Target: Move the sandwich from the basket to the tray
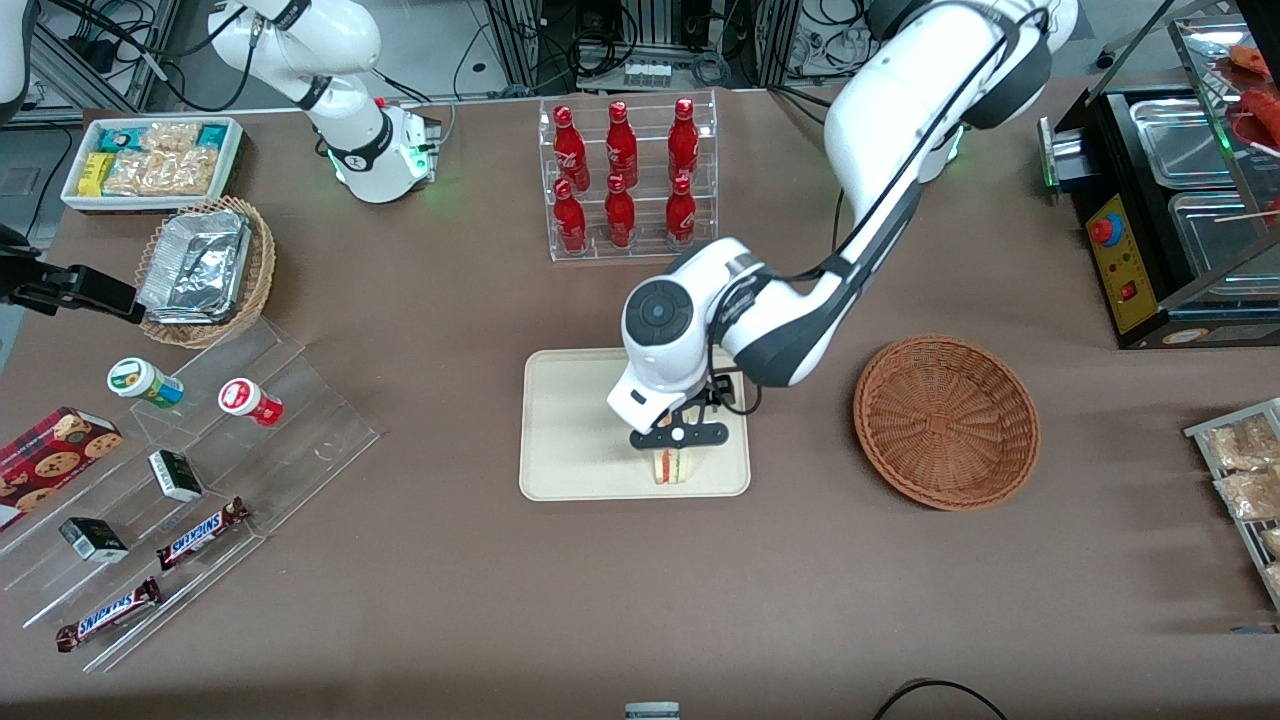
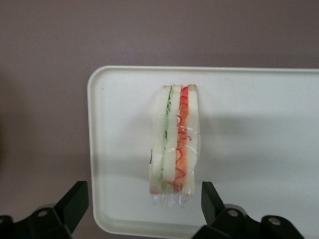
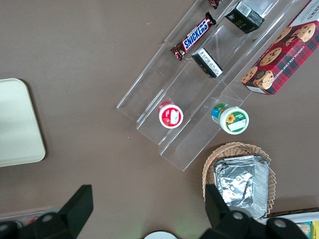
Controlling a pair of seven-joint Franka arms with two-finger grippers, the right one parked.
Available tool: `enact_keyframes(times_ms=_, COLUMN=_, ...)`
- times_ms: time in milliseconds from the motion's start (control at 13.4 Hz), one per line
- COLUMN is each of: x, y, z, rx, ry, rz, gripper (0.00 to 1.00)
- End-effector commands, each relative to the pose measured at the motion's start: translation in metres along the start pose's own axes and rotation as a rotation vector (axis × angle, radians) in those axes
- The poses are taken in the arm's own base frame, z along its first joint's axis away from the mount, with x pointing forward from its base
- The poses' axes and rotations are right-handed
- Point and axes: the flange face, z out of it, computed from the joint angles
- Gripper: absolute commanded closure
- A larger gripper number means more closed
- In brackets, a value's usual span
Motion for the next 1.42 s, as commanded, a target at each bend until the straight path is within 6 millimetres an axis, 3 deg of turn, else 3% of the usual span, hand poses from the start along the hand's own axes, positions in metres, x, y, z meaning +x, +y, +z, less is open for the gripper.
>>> enact_keyframes(times_ms=0, x=0.007, y=-0.029, z=-0.044, rx=0.045, ry=0.032, rz=-0.041, gripper=0.0)
enact_keyframes(times_ms=522, x=0.086, y=-0.171, z=-0.096, rx=0.044, ry=0.044, rz=-0.212, gripper=0.0)
enact_keyframes(times_ms=745, x=0.104, y=-0.232, z=-0.117, rx=0.018, ry=0.035, rz=-0.199, gripper=0.0)
enact_keyframes(times_ms=969, x=0.106, y=-0.284, z=-0.134, rx=0.022, ry=0.027, rz=-0.112, gripper=0.0)
enact_keyframes(times_ms=1342, x=0.091, y=-0.361, z=-0.177, rx=-0.025, ry=-0.071, rz=-0.016, gripper=0.0)
